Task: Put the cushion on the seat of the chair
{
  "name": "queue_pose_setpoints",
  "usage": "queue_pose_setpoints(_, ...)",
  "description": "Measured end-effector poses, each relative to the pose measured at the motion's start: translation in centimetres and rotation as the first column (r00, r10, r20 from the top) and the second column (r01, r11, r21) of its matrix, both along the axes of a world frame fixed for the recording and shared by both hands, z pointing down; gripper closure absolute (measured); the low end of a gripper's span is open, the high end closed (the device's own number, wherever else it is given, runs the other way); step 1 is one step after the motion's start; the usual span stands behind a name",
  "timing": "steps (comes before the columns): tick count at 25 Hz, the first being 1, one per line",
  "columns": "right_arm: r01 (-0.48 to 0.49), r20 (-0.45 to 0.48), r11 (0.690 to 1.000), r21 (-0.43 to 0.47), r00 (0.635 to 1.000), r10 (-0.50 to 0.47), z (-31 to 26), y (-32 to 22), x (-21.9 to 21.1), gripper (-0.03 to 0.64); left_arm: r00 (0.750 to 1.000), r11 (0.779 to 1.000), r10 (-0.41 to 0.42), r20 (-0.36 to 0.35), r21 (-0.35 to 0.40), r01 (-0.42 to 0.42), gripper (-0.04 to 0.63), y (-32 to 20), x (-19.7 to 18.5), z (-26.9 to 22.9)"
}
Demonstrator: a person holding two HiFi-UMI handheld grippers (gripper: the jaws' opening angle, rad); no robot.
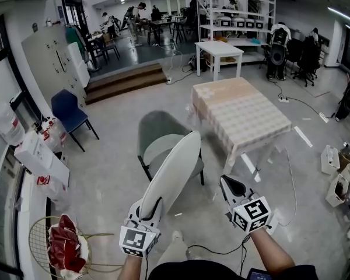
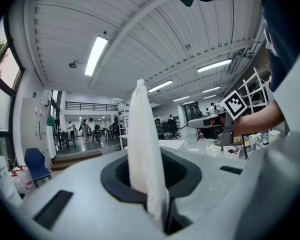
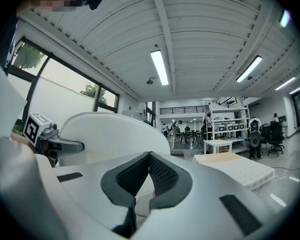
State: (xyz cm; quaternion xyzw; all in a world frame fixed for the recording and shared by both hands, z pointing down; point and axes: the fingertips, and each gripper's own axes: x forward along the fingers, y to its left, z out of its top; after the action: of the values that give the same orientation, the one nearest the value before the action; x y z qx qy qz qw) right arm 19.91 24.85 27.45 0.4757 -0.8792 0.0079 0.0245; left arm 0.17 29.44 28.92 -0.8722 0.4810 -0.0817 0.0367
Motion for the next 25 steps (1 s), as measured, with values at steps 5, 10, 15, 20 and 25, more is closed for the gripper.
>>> queue_pose_setpoints(5, 0.003, 0.006, 1.0, -0.016, 1.0, -0.003, 0.6, -1.5, -0.5, 0.6, 1.0, 1.0, -0.011, 0.003, -0.009, 0.011, 0.531, -1.4, -0.5, 0.3)
queue_pose_setpoints(10, 0.004, 0.014, 1.0, -0.024, 1.0, -0.004, 0.8, -3.8, -0.8, 0.6, 1.0, 1.0, -0.016, 0.005, -0.013, 0.016, 0.531, -3.4, -0.8, 0.4)
queue_pose_setpoints(15, 0.009, 0.013, 0.999, -0.034, 1.0, -0.009, 1.3, -5.8, -1.3, 0.6, 1.0, 1.0, -0.021, 0.005, -0.013, 0.021, 0.531, -5.5, -1.1, 0.6)
queue_pose_setpoints(20, 0.011, 0.013, 0.999, -0.049, 1.0, -0.01, 1.7, -8.7, -2.1, 0.6, 1.0, 1.0, -0.018, -0.003, -0.023, 0.018, 0.531, -8.3, -1.8, 0.8)
queue_pose_setpoints(25, 0.014, 0.014, 0.998, -0.057, 1.0, -0.013, 1.7, -12.2, -3.6, 0.6, 1.0, 1.0, -0.018, 0.011, -0.017, 0.018, 0.531, -11.7, -3.0, 0.6)
